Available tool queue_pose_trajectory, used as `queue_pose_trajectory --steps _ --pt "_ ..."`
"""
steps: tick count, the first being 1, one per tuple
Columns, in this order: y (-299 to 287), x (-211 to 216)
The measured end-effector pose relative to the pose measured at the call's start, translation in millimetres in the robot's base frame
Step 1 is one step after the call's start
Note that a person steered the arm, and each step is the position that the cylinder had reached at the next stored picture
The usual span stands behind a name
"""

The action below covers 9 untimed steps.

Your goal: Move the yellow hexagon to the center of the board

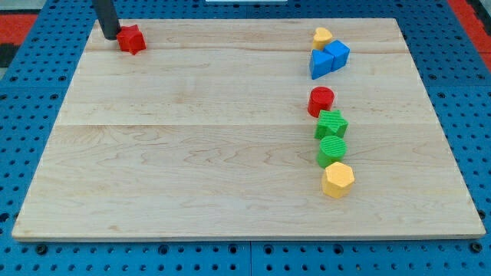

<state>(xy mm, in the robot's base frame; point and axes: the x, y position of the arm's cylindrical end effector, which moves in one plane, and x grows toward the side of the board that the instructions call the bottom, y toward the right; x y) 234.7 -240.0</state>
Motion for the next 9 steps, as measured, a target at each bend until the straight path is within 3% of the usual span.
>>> queue_pose_trajectory --steps 3,5,6,9 --pt "-64.5 24.4" --pt "-35.7 124.8" --pt "56.8 169.8" --pt "249.9 352.1"
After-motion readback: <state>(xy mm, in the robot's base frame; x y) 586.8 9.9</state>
